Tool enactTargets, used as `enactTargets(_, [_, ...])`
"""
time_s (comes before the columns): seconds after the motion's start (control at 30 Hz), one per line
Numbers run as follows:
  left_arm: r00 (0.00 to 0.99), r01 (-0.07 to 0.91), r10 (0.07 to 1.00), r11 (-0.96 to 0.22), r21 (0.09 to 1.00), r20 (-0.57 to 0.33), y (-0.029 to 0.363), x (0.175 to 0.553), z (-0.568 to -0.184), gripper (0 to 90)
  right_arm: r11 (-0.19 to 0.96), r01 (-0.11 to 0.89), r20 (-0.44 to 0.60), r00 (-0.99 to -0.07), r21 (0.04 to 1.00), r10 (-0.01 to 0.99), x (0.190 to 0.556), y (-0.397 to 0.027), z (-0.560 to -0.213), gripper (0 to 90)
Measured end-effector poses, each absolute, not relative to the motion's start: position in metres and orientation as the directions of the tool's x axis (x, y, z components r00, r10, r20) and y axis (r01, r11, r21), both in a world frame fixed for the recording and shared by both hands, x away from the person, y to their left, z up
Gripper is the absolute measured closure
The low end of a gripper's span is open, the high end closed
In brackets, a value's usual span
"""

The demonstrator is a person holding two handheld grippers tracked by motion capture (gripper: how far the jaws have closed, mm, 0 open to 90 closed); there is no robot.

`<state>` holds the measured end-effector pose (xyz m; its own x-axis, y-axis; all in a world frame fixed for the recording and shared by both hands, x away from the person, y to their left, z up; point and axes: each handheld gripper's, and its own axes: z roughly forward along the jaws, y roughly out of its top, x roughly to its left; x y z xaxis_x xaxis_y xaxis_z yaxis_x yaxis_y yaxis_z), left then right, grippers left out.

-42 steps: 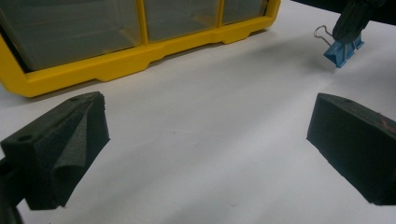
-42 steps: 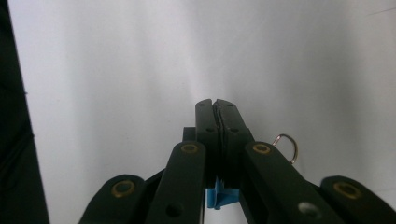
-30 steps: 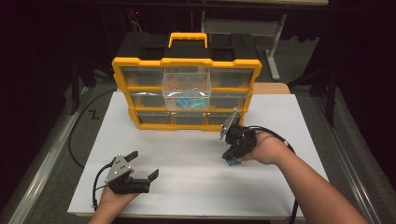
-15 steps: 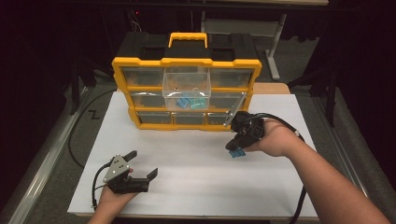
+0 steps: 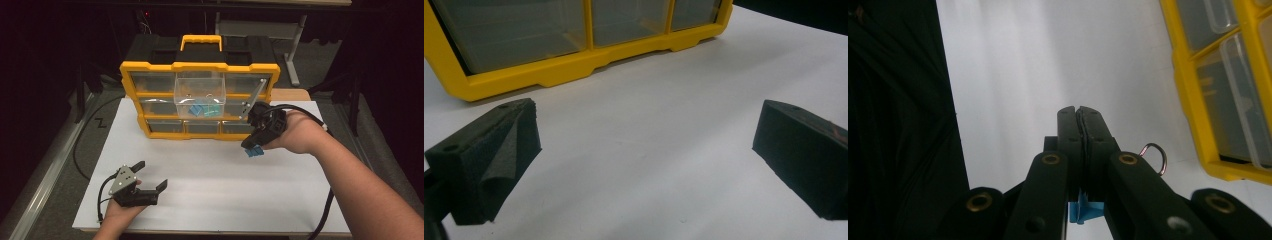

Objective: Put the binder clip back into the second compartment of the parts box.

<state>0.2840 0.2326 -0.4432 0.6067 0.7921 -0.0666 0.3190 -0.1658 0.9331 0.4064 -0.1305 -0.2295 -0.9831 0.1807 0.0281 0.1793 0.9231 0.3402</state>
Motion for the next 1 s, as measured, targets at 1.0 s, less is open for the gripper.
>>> enactTargets(1.0, [0.612,0.321,0.788,-0.174,0.931,-0.064,0.232,0.283,-0.443,0.1,0.923,0.148,-0.030,-0.985,0.355,0.169,0.414,-0.109,-0.134,90.0])
